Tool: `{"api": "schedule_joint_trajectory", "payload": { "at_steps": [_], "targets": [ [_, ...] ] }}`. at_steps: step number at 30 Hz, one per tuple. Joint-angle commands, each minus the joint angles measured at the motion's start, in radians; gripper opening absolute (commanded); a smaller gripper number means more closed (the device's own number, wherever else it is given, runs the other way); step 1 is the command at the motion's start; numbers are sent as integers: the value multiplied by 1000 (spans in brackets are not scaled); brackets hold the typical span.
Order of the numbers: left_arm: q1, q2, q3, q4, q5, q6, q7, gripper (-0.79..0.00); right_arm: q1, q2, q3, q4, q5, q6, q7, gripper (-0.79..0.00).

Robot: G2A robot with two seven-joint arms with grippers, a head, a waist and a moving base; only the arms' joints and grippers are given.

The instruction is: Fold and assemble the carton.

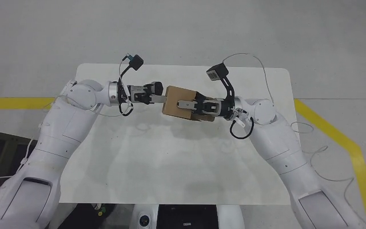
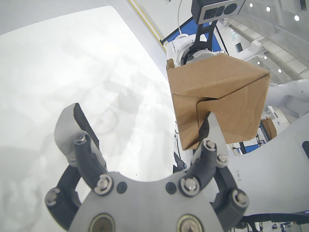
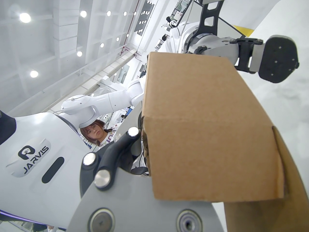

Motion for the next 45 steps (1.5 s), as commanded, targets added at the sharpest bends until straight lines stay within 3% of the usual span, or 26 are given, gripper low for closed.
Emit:
{"api": "schedule_joint_trajectory", "payload": {
  "at_steps": [1,34,45],
  "targets": [
    [-1,1,6,2,-11,-1,1,0,-7,1,4,-13,-2,7,-2,-785],
    [-39,38,108,1,-101,-17,17,0,-6,-11,-2,5,-3,14,3,-785],
    [-65,39,85,52,-6,-74,74,0,-25,12,42,50,-103,140,26,-785]
  ]
}}
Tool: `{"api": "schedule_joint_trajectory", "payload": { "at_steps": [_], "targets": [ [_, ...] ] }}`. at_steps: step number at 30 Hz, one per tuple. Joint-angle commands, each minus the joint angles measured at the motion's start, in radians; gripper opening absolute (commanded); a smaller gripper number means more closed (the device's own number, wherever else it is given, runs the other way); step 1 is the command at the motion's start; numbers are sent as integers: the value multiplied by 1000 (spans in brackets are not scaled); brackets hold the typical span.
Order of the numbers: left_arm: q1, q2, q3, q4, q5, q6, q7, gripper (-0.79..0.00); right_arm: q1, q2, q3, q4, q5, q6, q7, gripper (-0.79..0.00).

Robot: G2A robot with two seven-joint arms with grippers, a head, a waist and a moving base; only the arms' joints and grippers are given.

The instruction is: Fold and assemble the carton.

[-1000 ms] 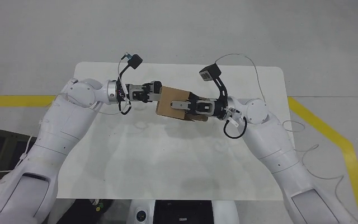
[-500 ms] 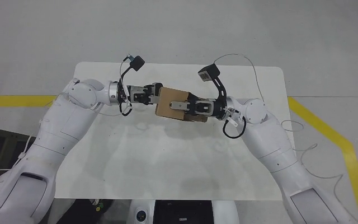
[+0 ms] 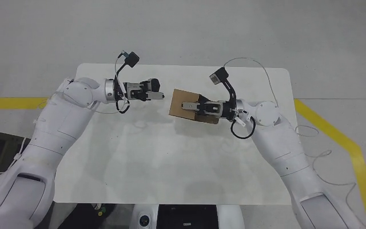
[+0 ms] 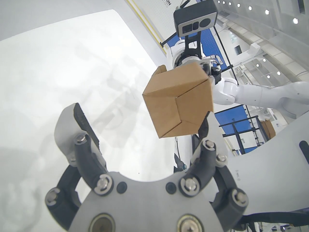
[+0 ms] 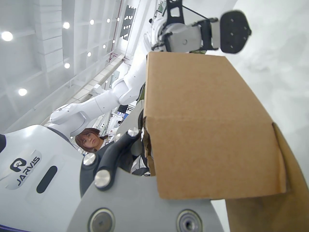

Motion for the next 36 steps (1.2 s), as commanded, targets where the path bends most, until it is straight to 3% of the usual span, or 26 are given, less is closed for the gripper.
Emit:
{"api": "schedule_joint_trajectory", "payload": {
  "at_steps": [1,5,13,17,20,21,22,23,29,36],
  "targets": [
    [-1,2,-10,-4,46,-31,31,0,-1,2,-5,15,-8,41,24,-785],
    [12,9,-38,-20,147,-93,105,0,-1,2,-22,62,-12,96,51,-785],
    [70,24,-95,-106,405,-124,266,0,35,-8,-72,161,-86,153,49,-785],
    [111,30,-128,-151,547,-143,360,0,59,-15,-98,200,-118,168,57,-696],
    [138,36,-151,-183,666,-167,423,0,75,-20,-110,232,-130,164,57,-437],
    [149,36,-156,-193,704,-174,444,0,80,-22,-114,240,-132,162,55,-299],
    [159,37,-159,-202,740,-184,462,0,84,-23,-116,247,-131,158,54,-37],
    [167,38,-163,-209,775,-196,481,0,88,-24,-117,255,-134,154,53,0],
    [194,34,-162,-243,963,-229,612,0,81,-16,-83,239,-112,101,59,0],
    [243,40,-122,-314,1267,-229,850,0,15,18,-7,101,-129,111,67,0]
  ]
}}
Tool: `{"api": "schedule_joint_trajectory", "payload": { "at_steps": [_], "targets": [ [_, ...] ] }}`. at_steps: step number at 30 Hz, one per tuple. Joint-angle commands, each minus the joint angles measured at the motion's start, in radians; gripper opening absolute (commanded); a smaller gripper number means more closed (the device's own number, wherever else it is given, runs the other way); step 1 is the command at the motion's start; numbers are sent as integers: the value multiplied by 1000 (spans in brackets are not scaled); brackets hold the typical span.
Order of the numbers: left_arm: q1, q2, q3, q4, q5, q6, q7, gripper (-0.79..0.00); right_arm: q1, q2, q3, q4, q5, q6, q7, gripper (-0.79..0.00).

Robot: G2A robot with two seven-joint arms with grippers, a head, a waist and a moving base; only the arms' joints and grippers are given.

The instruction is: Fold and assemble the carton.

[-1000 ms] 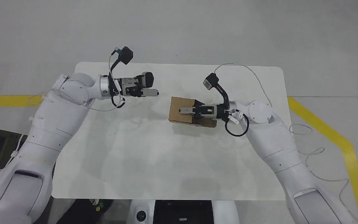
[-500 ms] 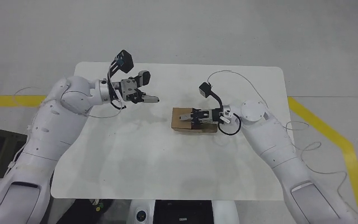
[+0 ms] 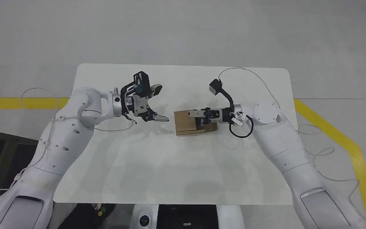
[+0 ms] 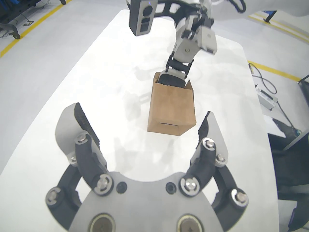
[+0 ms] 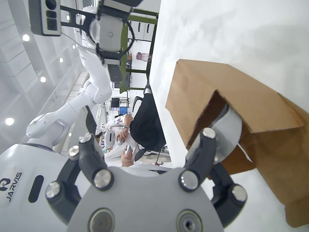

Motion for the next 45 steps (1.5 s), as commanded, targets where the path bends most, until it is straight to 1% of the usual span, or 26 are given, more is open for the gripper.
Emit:
{"api": "schedule_joint_trajectory", "payload": {
  "at_steps": [1,6,10,11,12,13,14,17,19,30,31,36,42,45],
  "targets": [
    [15,3,12,-6,90,0,81,0,-23,10,24,-40,-16,5,-14,0],
    [29,0,33,0,197,4,215,0,-83,42,114,-167,-65,23,-45,0],
    [43,-8,54,-19,296,33,290,0,-140,63,173,-279,-99,42,-50,0],
    [43,-10,59,-19,311,34,301,0,-151,68,185,-304,-105,46,-51,-296],
    [44,-12,64,-18,322,36,309,0,-163,71,195,-325,-109,49,-51,-502],
    [44,-14,68,-17,329,36,313,0,-173,75,203,-345,-116,52,-49,-671],
    [44,-16,73,-14,332,39,313,0,-182,78,211,-362,-128,53,-51,-785],
    [47,-23,87,-13,339,52,296,0,-207,86,228,-401,-160,58,-62,-785],
    [47,-26,95,-13,341,57,280,0,-220,91,246,-421,-190,44,-91,-785],
    [23,-56,145,16,267,75,182,0,-223,92,249,-424,-195,40,-97,-785],
    [22,-58,148,17,267,75,180,0,-233,93,246,-428,-202,55,-105,-785],
    [22,-65,152,22,278,83,181,0,-272,104,227,-437,-240,177,-31,-785],
    [12,-76,164,35,307,106,196,0,-298,109,196,-401,-277,232,-23,-785],
    [0,-84,173,46,315,112,202,0,-298,112,193,-384,-315,248,-48,-785]
  ]
}}
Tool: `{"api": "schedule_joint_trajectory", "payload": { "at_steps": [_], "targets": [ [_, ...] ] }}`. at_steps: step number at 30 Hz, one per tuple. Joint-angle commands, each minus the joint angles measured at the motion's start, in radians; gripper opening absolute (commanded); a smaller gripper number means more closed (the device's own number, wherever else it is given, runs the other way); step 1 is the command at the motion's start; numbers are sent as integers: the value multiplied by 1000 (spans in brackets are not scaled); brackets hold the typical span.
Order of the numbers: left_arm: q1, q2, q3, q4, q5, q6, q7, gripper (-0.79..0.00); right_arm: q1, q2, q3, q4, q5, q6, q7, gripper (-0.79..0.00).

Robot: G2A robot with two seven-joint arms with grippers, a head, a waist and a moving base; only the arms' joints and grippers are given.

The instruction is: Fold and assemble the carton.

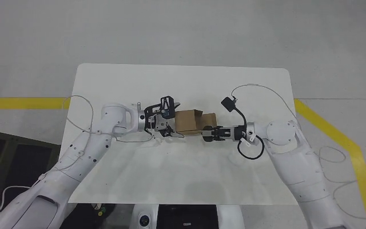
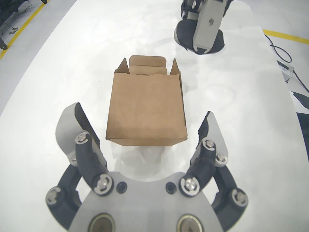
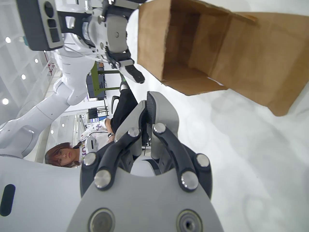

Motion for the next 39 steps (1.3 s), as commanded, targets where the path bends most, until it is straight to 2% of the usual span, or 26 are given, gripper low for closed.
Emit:
{"api": "schedule_joint_trajectory", "payload": {
  "at_steps": [1,13,23,39],
  "targets": [
    [-8,-5,6,7,7,4,6,0,-2,3,3,11,-27,7,-22,-785],
    [-33,-27,22,48,23,-8,25,0,-14,11,-2,31,-49,40,-68,-785],
    [-31,-34,17,54,37,-19,31,0,75,-15,-93,160,23,-26,-94,-785],
    [-17,-36,0,50,72,-54,44,0,251,-75,-261,374,117,-151,-21,-785]
  ]
}}
